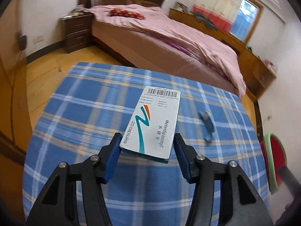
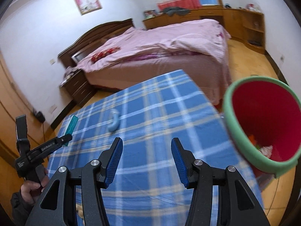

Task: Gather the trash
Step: 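Grasp the light blue plastic hook with the right gripper while the left holds the box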

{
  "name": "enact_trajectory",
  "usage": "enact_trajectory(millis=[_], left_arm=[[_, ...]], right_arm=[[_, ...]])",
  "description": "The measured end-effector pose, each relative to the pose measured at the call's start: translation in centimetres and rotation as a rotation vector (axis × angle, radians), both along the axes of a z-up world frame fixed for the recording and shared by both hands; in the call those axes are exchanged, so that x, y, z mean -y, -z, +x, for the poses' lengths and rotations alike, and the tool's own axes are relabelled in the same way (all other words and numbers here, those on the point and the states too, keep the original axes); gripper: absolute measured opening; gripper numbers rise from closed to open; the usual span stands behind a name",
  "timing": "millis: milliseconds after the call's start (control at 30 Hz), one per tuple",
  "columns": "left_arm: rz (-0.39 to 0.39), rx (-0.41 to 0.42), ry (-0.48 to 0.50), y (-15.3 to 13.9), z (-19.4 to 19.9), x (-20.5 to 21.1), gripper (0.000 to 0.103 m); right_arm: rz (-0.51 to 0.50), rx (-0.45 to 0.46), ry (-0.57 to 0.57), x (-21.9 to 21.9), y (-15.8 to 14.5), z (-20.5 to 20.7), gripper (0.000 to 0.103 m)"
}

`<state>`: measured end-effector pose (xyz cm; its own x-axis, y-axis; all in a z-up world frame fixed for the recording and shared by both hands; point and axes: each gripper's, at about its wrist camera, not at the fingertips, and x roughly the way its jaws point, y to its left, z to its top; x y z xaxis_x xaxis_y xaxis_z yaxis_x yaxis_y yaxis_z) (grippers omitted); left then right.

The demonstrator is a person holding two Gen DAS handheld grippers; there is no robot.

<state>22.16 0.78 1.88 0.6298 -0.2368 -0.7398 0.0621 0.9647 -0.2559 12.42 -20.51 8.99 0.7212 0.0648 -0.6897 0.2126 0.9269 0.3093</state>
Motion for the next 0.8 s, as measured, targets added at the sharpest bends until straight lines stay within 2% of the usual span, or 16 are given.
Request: enact_trajectory(millis=[300,500,733,800], left_arm=[[0.016,0.045,-0.136,1.7,0.6,-2.7,0.056],[0.003,0.044,-0.15,2.5,0.7,-3.5,0.056],[-0.021,0.032,-0.165,2.8,0.7,-4.1,0.056],[-0.026,0.026,-0.163,3.0,0.8,-4.1,0.056]], right_arm=[[-0.041,-0.05,-0.103,-4.3,2.3,6.7,0.055],[-0.066,-0.082,-0.145,-6.7,4.8,10.7,0.055],[-0.101,-0.095,-0.151,-8.5,6.6,13.3,0.055],[-0.111,-0.099,-0.154,-8.8,6.9,13.7,0.05]])
